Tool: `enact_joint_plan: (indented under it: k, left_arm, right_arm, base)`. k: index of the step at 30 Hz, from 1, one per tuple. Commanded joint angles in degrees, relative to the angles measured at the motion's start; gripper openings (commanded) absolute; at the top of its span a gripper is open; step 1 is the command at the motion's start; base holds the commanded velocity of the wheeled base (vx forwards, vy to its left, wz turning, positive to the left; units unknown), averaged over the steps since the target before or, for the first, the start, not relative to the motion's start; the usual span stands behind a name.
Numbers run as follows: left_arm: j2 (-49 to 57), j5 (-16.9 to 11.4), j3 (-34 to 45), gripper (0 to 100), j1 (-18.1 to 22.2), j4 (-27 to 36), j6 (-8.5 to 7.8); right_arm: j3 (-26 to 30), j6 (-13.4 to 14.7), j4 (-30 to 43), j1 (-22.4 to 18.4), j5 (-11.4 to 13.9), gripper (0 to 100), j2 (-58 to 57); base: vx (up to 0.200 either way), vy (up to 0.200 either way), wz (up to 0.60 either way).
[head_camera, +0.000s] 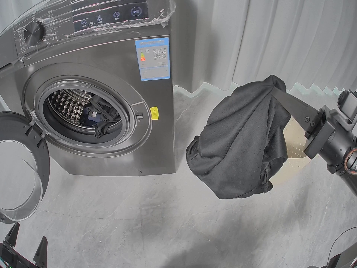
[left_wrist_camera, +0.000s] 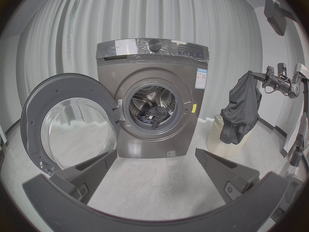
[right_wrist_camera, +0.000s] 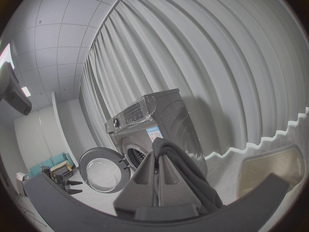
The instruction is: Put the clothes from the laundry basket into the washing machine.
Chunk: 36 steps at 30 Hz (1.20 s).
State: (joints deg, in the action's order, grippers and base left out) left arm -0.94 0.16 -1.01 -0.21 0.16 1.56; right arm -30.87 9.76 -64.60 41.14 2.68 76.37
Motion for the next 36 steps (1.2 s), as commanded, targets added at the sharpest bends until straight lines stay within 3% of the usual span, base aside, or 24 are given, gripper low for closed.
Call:
enact_joint_plan:
  k: [1, 9, 21, 27, 36]
  left_arm:
    - [0.68, 0.02, 0.92, 100, 0.03, 0.02, 0.02]
    - [0.68, 0.02, 0.92, 100, 0.03, 0.02, 0.11]
    - [0.68, 0.02, 0.92, 100, 0.03, 0.02, 0.11]
    - [0.68, 0.02, 0.92, 100, 0.03, 0.02, 0.11]
    - [0.68, 0.02, 0.92, 100, 0.03, 0.02, 0.02]
  right_arm:
    - [0.02, -0.01, 0.00, -0.01, -0.05, 0, 0.18]
    - [0.02, -0.01, -0.09, -0.01, -0.13, 0, 0.71]
    - [0.10, 0.08, -0.09, -0.19, -0.13, 0, 0.79]
    - [0.28, 0.08, -0.09, -0.36, -0.13, 0, 1.23]
    - [0.28, 0.08, -0.09, -0.36, -0.22, 0, 1.50]
  base:
    - [0.000, 0.200, 0.00]
    - [0.000, 0.050, 0.00]
    - [-0.200, 0.000, 0.00]
    - [0.000, 0.000, 0.00]
    - [0.000, 0.200, 0.00]
